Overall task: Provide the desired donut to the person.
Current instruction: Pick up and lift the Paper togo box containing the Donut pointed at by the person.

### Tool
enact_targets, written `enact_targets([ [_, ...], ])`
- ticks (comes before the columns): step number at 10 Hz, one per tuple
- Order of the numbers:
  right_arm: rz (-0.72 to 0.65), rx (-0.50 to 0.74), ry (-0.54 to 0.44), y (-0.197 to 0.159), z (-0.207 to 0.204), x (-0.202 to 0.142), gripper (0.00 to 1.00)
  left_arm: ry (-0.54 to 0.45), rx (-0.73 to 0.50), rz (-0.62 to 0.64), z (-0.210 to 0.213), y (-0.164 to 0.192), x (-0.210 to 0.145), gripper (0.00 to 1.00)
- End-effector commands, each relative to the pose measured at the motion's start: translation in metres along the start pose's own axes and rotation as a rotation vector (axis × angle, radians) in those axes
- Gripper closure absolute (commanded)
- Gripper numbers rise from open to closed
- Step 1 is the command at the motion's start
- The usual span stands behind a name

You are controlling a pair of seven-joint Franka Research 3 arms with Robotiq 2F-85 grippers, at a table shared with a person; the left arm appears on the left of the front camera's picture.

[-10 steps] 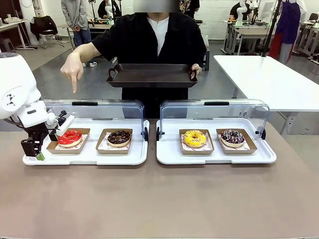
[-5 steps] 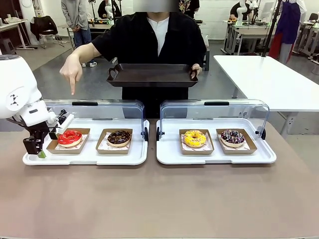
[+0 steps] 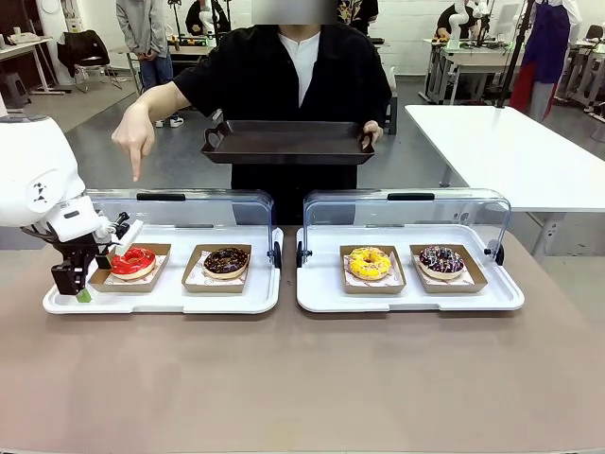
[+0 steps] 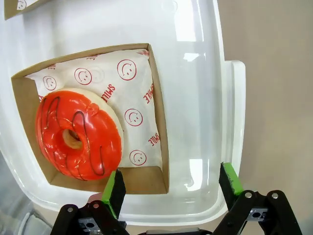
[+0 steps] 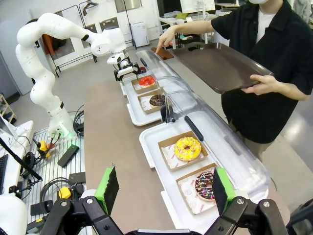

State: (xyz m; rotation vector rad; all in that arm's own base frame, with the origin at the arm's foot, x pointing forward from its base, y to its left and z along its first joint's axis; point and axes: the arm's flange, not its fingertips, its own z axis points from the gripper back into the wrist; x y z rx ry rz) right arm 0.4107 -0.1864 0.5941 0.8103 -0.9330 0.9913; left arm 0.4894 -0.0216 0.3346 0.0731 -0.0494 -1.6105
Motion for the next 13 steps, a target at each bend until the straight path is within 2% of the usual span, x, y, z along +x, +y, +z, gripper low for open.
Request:
enact_targets([
  [1,0.004,-0.001,-0.009,0.0005,0.0001,0.0001,0.0,-0.022,0.007,0.024,-0.0017,0.0039,-0.0007,0.0],
  [2,0.004,-0.001,-0.009,0.0005,0.0001,0.0001,0.0,-0.026,0.007,0.019,-0.004,0.0037,-0.0007,0.58],
  [3,0.004,-0.001,-0.009,0.0005,0.0001,0.0001,0.0,-0.027,0.003,0.02,-0.0063,0.003,-0.0002,0.59],
  [4,0.004,-0.001,-0.009,0.0005,0.0001,0.0001,0.0,-0.029,-0.003,0.019,-0.0073,0.0035,0.0002,1.0],
  [5,0.004,-0.001,-0.009,0.0005,0.0001,0.0001,0.0,-0.029,-0.003,0.015,-0.0073,0.003,0.0002,0.61],
  [6,0.004,-0.001,-0.009,0.0005,0.0001,0.0001,0.0,-0.029,-0.004,0.014,-0.0076,0.0029,-0.0002,1.0],
  [13,0.004,-0.001,-0.009,0.0005,0.0001,0.0001,0.0,-0.026,-0.005,0.006,-0.0046,0.0019,0.0003,1.0],
])
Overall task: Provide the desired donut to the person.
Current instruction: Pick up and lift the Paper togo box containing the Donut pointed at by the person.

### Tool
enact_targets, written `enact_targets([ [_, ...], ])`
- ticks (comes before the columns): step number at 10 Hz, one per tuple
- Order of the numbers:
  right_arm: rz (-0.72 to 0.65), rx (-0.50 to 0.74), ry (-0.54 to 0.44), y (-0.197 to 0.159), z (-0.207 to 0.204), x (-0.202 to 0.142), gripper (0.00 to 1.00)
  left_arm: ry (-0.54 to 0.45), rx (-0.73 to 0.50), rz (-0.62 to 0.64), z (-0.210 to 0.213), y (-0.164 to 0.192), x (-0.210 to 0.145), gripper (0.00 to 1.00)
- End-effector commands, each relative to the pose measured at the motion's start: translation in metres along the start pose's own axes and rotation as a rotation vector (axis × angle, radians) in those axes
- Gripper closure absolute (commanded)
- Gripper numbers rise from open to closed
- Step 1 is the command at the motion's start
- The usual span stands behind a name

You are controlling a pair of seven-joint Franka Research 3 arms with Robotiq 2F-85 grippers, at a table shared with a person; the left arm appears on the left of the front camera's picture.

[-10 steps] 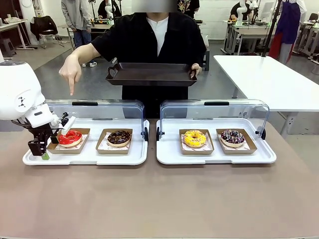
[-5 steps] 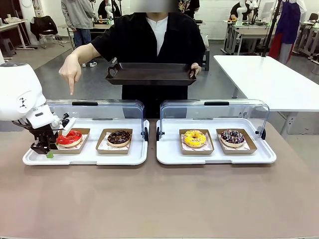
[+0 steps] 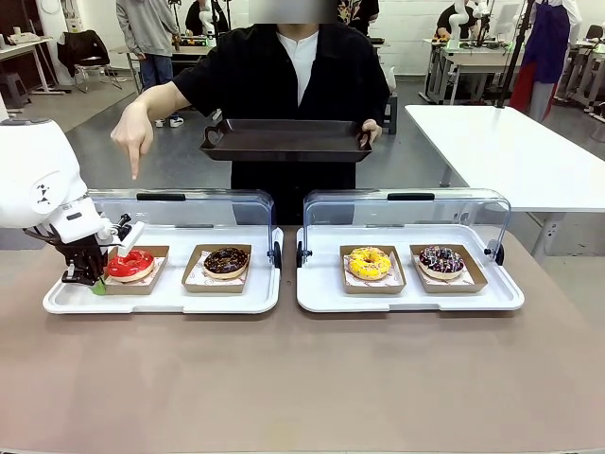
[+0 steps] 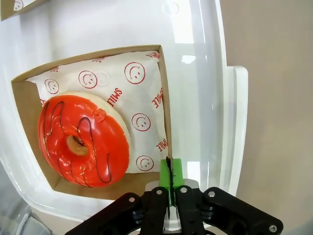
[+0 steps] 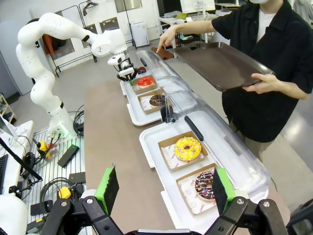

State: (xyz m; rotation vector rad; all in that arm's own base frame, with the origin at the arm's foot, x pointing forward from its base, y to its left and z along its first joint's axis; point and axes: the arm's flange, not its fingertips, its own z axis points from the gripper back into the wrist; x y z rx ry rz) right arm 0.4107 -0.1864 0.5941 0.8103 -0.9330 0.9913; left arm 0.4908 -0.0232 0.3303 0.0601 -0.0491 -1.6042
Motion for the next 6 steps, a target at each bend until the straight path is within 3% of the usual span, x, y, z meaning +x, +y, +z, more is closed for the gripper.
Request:
enact_targets([
  [1,0.005,-0.001,-0.009,0.001,0.0,0.0,0.0,-0.017,0.004,-0.01,0.001,0.0,-0.002,1.0],
  [3,0.005,-0.001,-0.009,0.001,0.0,0.0,0.0,-0.003,-0.014,-0.026,0.018,-0.008,0.001,1.0],
  [6,0.005,-0.001,-0.009,0.001,0.0,0.0,0.0,0.022,-0.03,-0.047,0.089,-0.046,0.013,1.0],
])
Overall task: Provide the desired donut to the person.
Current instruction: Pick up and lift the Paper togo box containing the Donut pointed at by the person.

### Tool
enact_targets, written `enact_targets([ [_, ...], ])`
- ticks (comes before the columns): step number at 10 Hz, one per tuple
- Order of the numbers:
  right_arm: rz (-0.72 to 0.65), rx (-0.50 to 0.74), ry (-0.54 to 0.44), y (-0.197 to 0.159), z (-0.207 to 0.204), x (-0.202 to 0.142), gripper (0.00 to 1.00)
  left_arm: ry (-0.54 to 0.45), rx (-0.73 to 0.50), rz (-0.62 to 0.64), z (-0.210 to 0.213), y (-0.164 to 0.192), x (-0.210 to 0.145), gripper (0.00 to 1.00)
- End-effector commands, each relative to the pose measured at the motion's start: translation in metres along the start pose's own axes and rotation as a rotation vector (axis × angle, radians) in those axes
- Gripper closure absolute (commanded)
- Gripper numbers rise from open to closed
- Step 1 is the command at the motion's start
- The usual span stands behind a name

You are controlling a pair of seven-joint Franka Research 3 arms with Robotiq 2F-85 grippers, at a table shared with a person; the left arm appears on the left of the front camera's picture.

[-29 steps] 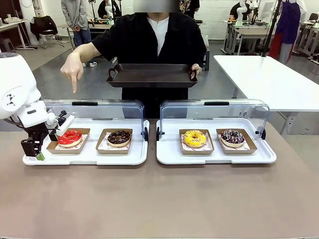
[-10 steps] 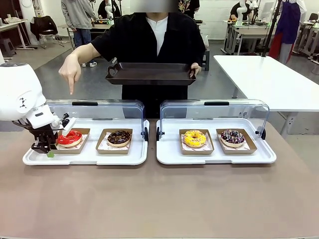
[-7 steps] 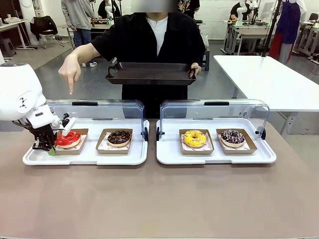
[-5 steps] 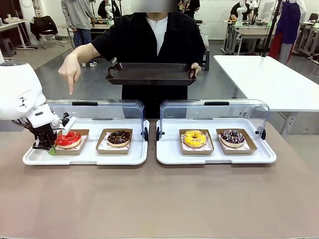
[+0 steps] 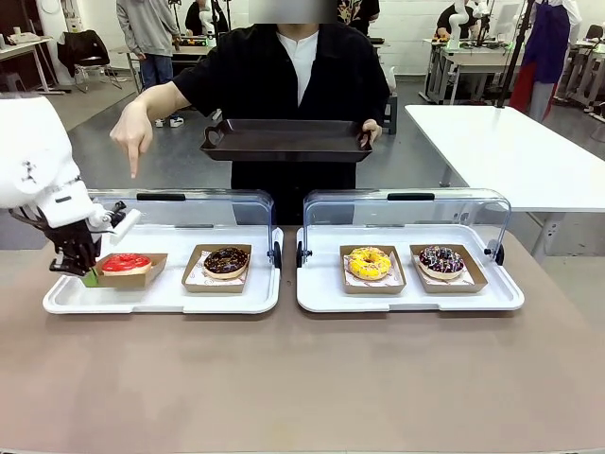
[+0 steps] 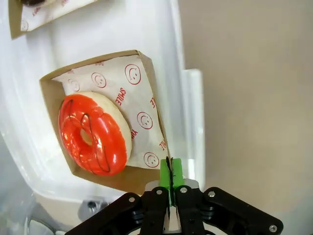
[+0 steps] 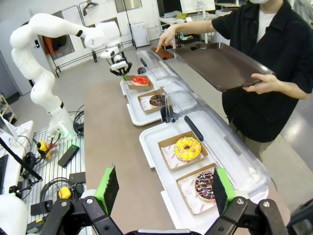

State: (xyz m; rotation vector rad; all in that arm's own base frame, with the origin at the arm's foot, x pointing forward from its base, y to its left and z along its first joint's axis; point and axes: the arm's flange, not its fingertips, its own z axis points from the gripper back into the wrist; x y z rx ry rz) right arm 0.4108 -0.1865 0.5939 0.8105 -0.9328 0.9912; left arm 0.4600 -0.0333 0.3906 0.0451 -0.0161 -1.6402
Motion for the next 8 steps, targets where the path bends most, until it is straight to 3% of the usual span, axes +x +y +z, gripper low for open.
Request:
enact_targets([
  [1,0.005,-0.001,-0.009,0.001,0.0,0.0,0.0,0.022,0.026,-0.013,0.05,-0.036,0.005,1.0],
  [5,0.005,-0.001,-0.009,0.001,0.0,0.0,0.0,0.081,0.087,-0.026,0.125,-0.098,0.019,1.0],
  [8,0.005,-0.001,-0.009,0.001,0.0,0.0,0.0,0.097,0.129,-0.037,0.167,-0.124,0.036,1.0],
])
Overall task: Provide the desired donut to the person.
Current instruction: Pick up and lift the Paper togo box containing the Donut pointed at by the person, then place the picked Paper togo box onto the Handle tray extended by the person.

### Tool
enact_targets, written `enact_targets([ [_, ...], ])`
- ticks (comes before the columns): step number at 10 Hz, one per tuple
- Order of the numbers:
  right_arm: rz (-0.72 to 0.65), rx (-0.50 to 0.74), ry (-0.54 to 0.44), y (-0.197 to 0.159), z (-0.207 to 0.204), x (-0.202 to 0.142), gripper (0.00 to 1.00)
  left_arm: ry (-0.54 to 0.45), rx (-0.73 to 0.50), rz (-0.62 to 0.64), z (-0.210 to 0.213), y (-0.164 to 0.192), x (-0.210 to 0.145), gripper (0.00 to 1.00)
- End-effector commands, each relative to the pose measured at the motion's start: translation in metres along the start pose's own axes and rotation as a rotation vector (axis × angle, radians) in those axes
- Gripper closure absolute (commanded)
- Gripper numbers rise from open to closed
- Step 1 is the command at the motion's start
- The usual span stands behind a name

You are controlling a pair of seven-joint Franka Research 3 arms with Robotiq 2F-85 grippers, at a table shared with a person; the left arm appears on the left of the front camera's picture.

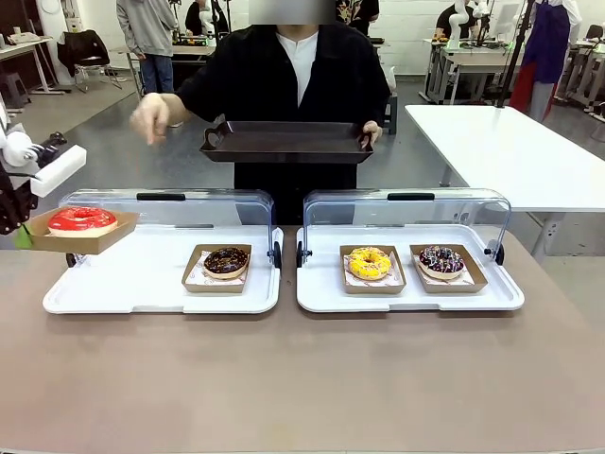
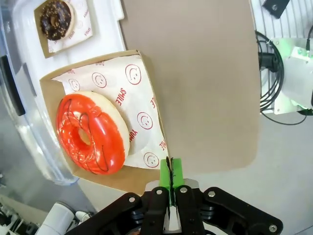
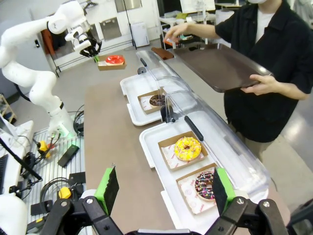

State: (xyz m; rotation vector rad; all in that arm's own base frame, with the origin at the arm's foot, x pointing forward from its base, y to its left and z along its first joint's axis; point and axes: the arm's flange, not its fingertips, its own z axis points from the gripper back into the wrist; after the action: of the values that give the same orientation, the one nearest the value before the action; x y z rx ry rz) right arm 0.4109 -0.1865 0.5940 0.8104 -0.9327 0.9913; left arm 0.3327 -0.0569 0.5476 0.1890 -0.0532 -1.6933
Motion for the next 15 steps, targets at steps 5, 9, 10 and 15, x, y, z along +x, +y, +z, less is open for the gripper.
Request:
enact_targets([
  [5,0.005,-0.001,-0.009,0.001,0.0,0.0,0.0,-0.024,0.061,0.052,0.046,0.02,0.013,1.0],
  [9,0.005,-0.001,-0.009,0.001,0.0,0.0,0.0,-0.024,0.074,0.029,0.046,0.015,0.012,1.0],
  [10,0.005,-0.001,-0.009,0.001,0.0,0.0,0.0,-0.024,0.074,0.029,0.046,0.015,0.012,1.0],
  [15,0.005,-0.001,-0.009,0.001,0.0,0.0,0.0,-0.024,0.074,0.029,0.046,0.015,0.012,1.0],
])
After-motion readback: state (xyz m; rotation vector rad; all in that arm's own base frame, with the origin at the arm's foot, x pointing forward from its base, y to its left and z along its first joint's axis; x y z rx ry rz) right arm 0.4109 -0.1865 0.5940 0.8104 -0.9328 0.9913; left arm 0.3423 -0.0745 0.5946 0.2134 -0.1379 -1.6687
